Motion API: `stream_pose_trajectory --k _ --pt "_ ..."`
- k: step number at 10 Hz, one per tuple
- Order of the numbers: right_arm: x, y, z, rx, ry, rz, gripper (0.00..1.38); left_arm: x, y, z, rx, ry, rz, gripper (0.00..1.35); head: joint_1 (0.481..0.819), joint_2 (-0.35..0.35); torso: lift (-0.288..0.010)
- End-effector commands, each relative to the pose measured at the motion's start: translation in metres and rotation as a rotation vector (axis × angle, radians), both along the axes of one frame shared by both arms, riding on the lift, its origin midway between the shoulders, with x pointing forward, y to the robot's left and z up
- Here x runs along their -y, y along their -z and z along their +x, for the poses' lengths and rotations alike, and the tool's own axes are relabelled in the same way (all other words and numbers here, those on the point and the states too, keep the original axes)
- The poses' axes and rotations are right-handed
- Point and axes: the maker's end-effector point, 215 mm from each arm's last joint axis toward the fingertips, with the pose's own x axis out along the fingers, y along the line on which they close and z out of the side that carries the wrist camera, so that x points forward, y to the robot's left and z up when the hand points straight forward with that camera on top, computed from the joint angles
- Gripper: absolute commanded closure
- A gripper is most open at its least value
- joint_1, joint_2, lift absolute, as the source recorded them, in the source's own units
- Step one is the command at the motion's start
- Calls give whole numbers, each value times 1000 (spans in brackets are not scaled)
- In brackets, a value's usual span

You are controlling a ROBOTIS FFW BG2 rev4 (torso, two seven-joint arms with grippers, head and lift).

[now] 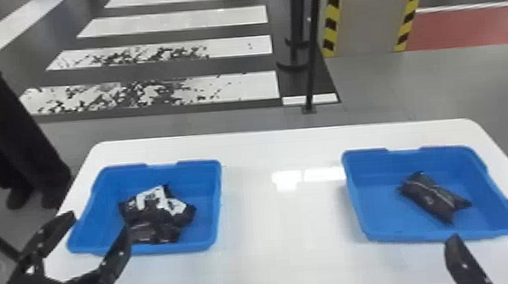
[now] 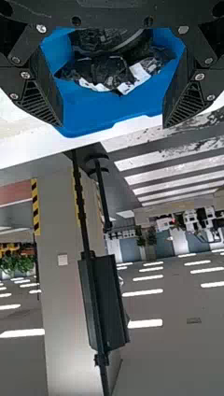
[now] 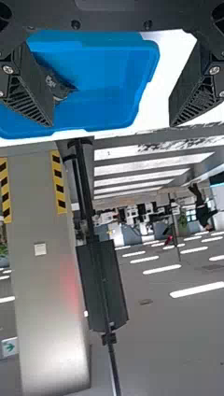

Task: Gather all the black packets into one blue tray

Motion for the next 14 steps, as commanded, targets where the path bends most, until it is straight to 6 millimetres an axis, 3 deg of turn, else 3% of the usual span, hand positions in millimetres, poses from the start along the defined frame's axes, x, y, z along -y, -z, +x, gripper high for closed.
stream_pose_trajectory --k 1,4,6,8,10,12,14 --pt "-9 2 16 -18 -44 -36 110 -2 -11 -25 36 -5 -16 262 695 67 -110" --pt "-8 22 48 -103 -128 -121 113 4 -3 -50 20 -10 -125 262 695 93 -110" --pt "26 51 75 -200 -136 -183 116 10 -1 -48 15 -4 -153 265 695 83 -110" --pt "65 68 110 -262 -117 -241 122 20 0 -45 11 8 -189 277 695 17 -110" --pt "66 81 135 -315 -130 -214 121 28 3 -42 4 17 -215 285 695 -61 -110" --pt "41 115 151 -405 -189 -147 124 27 5 -41 1 14 -223 288 695 -68 -110" --pt "48 133 171 -448 -191 -126 137 29 6 -40 2 16 -229 292 695 -38 -110"
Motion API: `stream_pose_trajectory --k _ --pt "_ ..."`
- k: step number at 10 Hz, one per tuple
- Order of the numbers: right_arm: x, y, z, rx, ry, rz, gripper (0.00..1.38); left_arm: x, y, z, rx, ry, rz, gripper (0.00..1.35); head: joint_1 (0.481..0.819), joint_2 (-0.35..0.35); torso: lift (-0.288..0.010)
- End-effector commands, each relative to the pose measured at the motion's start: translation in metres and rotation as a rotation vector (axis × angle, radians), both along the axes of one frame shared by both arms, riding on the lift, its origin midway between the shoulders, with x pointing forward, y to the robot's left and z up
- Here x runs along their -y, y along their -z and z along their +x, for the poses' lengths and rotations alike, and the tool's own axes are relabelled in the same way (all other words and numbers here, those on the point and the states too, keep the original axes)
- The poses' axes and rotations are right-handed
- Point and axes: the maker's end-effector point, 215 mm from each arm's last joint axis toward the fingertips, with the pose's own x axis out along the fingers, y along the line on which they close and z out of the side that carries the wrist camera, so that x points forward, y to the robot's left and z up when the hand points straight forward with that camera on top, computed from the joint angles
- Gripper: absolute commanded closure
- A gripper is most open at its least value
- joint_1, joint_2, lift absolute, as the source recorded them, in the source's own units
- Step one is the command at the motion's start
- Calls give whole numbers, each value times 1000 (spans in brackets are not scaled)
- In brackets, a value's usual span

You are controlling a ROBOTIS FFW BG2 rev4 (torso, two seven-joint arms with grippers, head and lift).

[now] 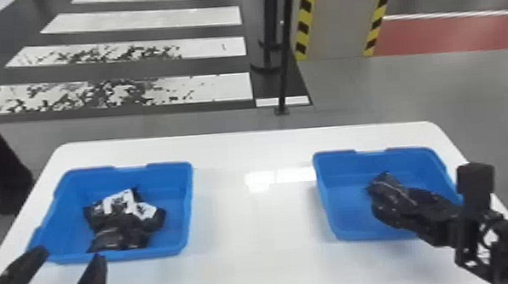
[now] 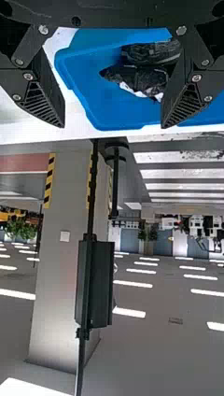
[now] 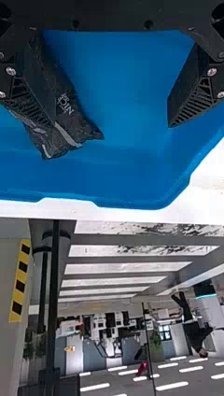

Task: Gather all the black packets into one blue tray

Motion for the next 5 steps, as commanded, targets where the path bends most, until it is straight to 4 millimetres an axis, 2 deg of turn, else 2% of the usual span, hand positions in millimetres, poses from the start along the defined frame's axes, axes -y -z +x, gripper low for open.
stream_pose_trajectory --k 1,2,3,5 --pt "9 0 18 -5 9 -11 140 1 -1 2 5 -2 -5 292 695 -38 -110" --pt "17 -1 30 -5 21 -17 140 3 -1 3 6 3 -10 294 695 -45 -110" --pt "25 7 35 -25 29 -26 140 7 -1 5 9 9 -19 295 695 -55 -110" --pt "36 28 34 -85 37 -43 140 13 1 7 8 22 -41 302 695 -82 -110"
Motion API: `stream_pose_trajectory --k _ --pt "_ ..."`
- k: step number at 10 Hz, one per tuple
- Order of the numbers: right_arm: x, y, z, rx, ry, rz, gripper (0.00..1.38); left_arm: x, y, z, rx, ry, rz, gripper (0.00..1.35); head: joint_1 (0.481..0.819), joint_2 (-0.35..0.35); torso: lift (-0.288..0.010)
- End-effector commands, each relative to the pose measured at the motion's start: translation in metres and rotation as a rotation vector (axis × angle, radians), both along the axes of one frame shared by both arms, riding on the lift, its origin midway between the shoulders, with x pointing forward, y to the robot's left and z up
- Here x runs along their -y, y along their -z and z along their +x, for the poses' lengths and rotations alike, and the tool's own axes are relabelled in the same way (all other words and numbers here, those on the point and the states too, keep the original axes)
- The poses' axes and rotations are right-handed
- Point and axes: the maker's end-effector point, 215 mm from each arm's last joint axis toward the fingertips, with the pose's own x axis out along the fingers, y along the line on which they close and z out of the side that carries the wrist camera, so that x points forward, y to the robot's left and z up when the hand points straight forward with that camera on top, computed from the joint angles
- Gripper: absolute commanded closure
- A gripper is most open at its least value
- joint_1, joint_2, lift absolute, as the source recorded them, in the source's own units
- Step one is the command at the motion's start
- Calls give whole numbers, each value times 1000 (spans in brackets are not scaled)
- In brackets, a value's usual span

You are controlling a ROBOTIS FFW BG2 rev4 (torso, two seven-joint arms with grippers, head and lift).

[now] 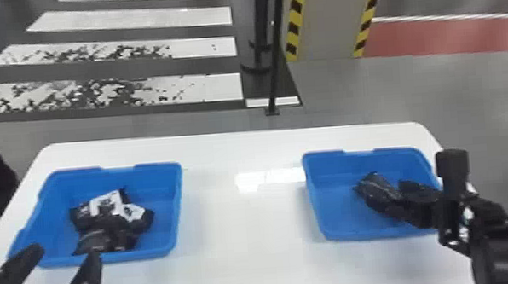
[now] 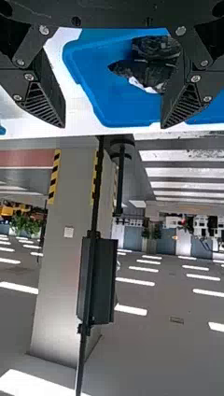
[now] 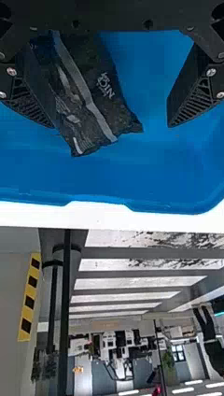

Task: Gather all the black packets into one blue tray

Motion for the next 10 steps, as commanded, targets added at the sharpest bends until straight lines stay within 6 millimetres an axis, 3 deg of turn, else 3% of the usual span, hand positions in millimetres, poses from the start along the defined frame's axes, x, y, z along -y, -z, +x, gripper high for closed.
stream_pose_trajectory --k 1,2,3,4,6,7,10 --pt "11 14 -3 -46 10 -29 148 2 1 1 -2 3 -9 303 695 -93 -110" --pt "17 18 -5 -74 15 -43 182 4 3 2 -5 6 -11 303 695 -105 -110" --pt "20 23 -6 -93 17 -41 363 6 4 2 -6 13 -19 309 695 -111 -110" --pt "20 23 -6 -93 17 -41 792 9 4 3 -4 18 -27 314 695 -121 -110" --pt "20 21 -5 -89 17 -42 1193 11 3 4 -2 25 -31 320 695 -132 -110" --pt "22 20 -6 -83 17 -50 1277 12 3 5 1 26 -31 323 695 -134 -110" --pt "31 5 -10 -33 28 -67 1277 14 0 7 9 30 -37 323 695 -141 -110"
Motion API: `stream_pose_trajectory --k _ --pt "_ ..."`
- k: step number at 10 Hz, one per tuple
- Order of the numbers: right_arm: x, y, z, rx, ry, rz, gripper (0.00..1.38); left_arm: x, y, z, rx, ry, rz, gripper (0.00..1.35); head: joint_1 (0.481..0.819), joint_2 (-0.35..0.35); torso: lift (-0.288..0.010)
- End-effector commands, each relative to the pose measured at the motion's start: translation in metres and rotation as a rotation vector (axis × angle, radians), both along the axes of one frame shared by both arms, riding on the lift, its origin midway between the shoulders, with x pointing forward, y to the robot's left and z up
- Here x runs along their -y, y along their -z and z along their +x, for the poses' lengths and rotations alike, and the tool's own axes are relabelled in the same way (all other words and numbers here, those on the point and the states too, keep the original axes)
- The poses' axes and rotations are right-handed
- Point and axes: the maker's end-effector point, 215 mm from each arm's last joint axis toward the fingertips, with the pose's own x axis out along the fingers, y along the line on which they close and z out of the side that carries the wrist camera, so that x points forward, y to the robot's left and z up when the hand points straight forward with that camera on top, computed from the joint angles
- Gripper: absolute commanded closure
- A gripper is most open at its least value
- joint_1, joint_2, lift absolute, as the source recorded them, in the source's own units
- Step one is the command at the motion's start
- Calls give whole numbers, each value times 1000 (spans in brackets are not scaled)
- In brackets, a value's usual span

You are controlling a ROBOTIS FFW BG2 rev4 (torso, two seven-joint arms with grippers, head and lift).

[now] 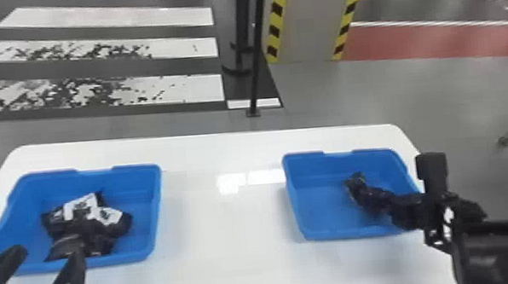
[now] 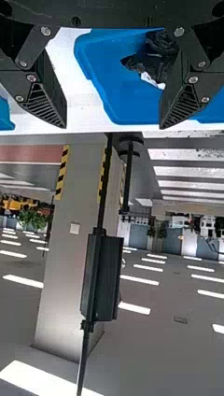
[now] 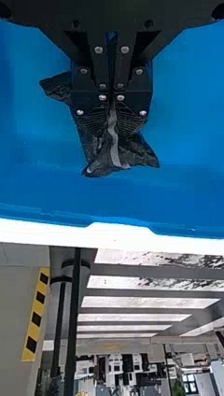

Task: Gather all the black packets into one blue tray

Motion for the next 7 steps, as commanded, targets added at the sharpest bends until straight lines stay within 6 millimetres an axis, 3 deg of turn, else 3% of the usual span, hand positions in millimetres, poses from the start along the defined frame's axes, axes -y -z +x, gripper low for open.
stream_pose_trajectory --k 1,3,4,5,7 --pt "7 -28 -3 62 2 -41 1277 4 -4 2 8 9 -9 323 695 -147 -110" --pt "-3 -76 -12 148 -30 -88 1277 10 -5 4 11 22 -31 321 695 -160 -110" --pt "-18 -96 -23 178 -50 -69 1277 16 -2 5 0 36 -46 318 695 -162 -110" --pt "-48 -113 -34 206 -101 -32 1277 24 -1 7 -10 55 -71 317 695 -156 -110" --pt "-141 -145 -62 260 -279 57 1277 38 -2 12 -21 98 -113 317 695 -101 -110"
